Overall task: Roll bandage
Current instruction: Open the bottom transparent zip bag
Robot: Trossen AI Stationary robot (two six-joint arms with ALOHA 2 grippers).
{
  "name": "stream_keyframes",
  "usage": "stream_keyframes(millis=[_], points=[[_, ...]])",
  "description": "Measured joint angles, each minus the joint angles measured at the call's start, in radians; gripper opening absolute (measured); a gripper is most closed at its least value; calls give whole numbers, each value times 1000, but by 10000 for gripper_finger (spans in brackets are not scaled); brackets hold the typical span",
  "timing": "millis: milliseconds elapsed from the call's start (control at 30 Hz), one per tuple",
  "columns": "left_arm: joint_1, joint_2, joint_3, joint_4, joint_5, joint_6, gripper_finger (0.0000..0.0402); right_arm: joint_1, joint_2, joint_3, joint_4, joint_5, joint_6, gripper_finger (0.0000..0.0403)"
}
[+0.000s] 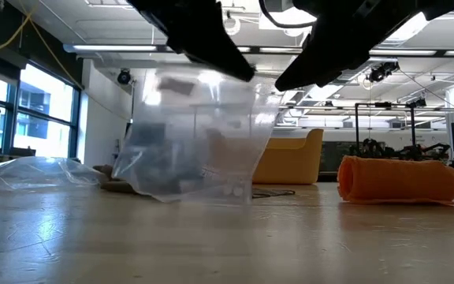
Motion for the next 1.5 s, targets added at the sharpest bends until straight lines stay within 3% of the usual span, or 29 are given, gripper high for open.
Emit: stream_keyframes(millis=[667,867,1133,1500], points=[[-39,-201,-2,-481,-30,-211,82,51,-21,-2,-37,36,0,0],[-80,-215,-2,-307,-31,-197,106,53,-21,-2,-51,35,-9,0],[-117,-129,-2,110,-40,-60,111,66,-30,-2,-57,20,-23,0],[-98,-17,-2,103,-79,-41,111,88,-80,-2,-85,32,-19,0]])
